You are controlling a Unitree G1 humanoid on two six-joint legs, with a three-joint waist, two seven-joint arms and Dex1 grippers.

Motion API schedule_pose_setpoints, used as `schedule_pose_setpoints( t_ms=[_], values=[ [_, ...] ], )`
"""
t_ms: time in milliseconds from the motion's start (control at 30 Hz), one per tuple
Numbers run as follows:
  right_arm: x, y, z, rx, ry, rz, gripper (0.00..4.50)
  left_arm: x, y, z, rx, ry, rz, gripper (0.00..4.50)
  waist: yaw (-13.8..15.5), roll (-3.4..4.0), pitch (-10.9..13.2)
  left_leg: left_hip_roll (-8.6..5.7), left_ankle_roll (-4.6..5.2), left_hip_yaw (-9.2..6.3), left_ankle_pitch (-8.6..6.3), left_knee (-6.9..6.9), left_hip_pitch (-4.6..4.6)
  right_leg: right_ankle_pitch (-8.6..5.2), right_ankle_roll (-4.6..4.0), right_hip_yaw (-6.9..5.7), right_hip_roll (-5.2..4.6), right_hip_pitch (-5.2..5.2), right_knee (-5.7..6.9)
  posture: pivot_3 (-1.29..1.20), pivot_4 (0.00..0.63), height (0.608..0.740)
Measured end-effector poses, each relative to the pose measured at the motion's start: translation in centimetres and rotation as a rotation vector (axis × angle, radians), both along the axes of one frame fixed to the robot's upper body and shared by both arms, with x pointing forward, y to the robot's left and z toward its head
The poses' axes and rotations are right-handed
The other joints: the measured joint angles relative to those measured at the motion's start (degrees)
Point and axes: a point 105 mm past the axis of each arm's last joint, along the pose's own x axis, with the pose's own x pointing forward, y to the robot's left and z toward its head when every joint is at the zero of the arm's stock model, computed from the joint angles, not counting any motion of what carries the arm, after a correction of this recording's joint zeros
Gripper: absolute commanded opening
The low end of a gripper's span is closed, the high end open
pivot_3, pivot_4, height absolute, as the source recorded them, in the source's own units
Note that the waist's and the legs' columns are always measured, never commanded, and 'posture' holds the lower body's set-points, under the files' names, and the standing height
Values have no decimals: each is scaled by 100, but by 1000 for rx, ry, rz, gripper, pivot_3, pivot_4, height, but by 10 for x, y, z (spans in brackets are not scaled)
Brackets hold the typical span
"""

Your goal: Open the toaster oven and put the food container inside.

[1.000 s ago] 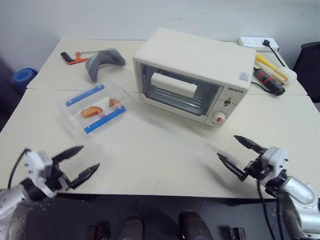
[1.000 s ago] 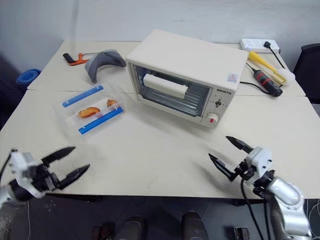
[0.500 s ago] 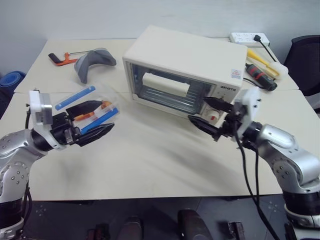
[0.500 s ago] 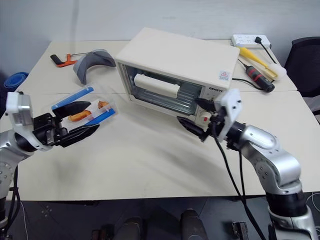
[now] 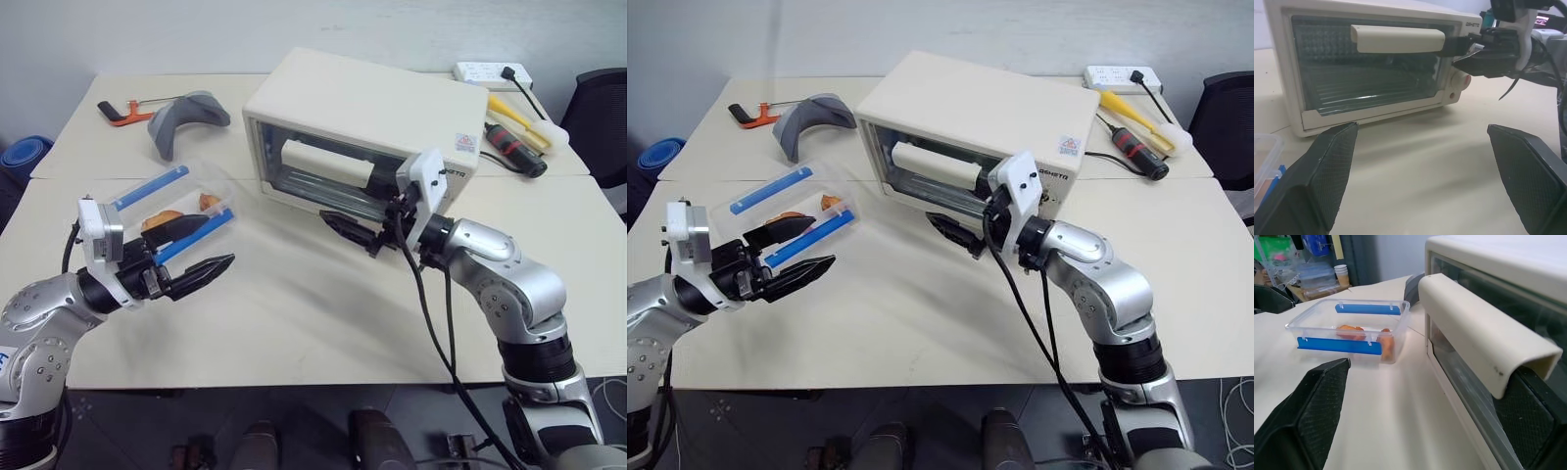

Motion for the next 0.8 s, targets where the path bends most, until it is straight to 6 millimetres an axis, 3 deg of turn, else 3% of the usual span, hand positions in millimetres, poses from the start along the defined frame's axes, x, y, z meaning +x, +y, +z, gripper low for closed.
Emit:
schedule_pose_setpoints(
  t_ms=[100,200,333,433,600,667,800],
  values=[
    [-19,2,-17,-92,-25,93,4460,6,5,5,-14,-4,37,4500,3,-1,0,0,0,1,0,-6,-2,0,0,-2,1,0,10,0,150,740],
    [-27,3,-33,-158,-37,137,4500,15,13,17,-11,-26,48,3861,-1,-2,0,-6,1,11,0,7,-2,0,0,0,-1,0,26,0,150,740],
    [-28,1,-33,-200,-89,143,4500,36,25,33,-12,-63,82,2630,-11,-2,0,-5,1,15,1,19,1,0,0,-1,4,0,32,0,150,740],
    [-29,0,-33,-221,-123,143,4500,56,24,39,4,-84,83,1703,-10,-2,0,-6,1,15,1,21,-2,0,0,-6,5,0,41,0,150,740],
    [-29,3,-34,-228,-147,145,4500,96,21,68,46,-187,101,120,-10,-6,0,-15,0,24,1,40,-8,0,0,-30,5,-2,55,0,150,740],
    [-30,4,-34,-229,-155,155,4500,108,16,64,60,-194,84,55,-27,-6,0,-13,2,21,0,60,-7,1,-1,-66,1,-7,61,0,150,740],
    [-30,5,-35,-236,-160,153,4500,121,-3,39,83,-132,-14,55,-58,-7,1,-3,2,20,0,61,-7,6,-11,-145,-16,-12,63,0,150,740]
  ],
)
